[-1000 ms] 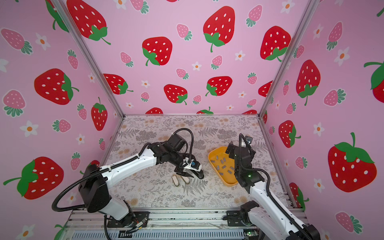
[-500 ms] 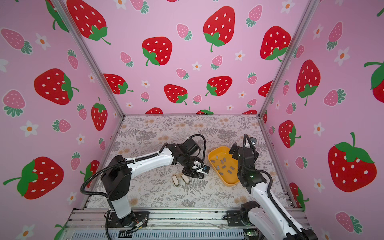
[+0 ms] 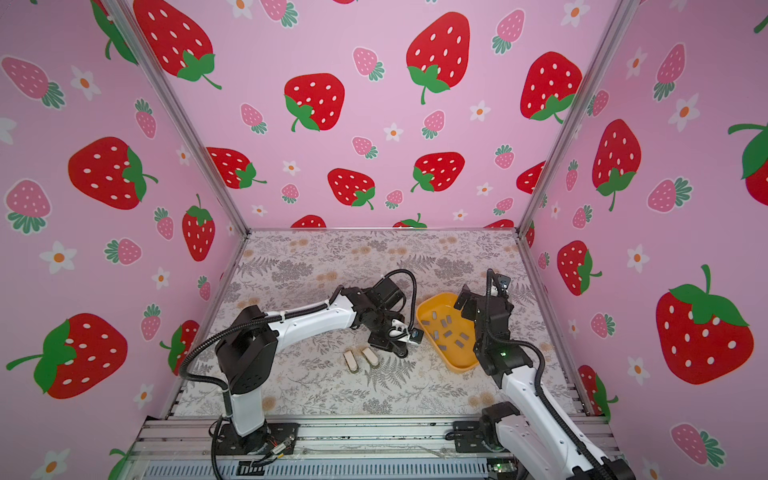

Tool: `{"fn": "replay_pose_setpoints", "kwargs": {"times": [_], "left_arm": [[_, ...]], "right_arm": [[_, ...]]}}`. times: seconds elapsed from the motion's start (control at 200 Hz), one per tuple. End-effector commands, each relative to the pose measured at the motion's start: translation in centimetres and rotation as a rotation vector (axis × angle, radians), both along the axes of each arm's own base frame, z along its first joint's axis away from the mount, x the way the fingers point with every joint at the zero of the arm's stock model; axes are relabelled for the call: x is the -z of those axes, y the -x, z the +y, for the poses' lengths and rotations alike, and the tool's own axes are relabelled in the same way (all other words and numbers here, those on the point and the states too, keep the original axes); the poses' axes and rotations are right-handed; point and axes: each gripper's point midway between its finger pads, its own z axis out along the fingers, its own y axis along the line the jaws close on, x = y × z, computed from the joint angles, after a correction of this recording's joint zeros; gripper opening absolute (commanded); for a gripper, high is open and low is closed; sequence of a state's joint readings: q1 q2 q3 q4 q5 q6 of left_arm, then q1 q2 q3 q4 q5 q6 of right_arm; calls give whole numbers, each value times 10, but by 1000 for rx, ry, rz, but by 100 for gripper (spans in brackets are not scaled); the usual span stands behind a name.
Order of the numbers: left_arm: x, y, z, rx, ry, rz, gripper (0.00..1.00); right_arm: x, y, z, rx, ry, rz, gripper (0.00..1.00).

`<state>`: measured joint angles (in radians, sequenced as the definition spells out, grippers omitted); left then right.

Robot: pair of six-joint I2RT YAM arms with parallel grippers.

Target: Load the staples into the stapler

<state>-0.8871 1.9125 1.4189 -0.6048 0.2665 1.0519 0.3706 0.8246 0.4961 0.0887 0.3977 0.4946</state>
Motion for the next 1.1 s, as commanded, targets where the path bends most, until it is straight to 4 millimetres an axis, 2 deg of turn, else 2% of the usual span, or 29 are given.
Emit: {"fn": "replay_pose_setpoints", "kwargs": {"times": [0.0,0.16,0.455,0.6,0.75,0.925,1.095], "left_arm": [[2,2,-5,38,-17,-12,64],[10,5,-5,55,-55,-4,57],[16,9,-5,81,-68,10,51],[17,11,-5,84,-79,23,41],[18,9,-5,88,-85,15,41],[23,9,-5,90,-87,10,48],[19,6,-6,83,-82,12,30]], "right_arm": [[-2,1,1,-10,-11,-25,99],[-1,-1,6,-38,-15,-21,99],[6,-4,6,-27,-7,8,99],[5,-4,8,-39,-8,6,99],[6,-5,9,-43,-12,11,99],[8,-5,7,-29,-7,15,99],[9,-7,8,-33,-6,17,99]]}}
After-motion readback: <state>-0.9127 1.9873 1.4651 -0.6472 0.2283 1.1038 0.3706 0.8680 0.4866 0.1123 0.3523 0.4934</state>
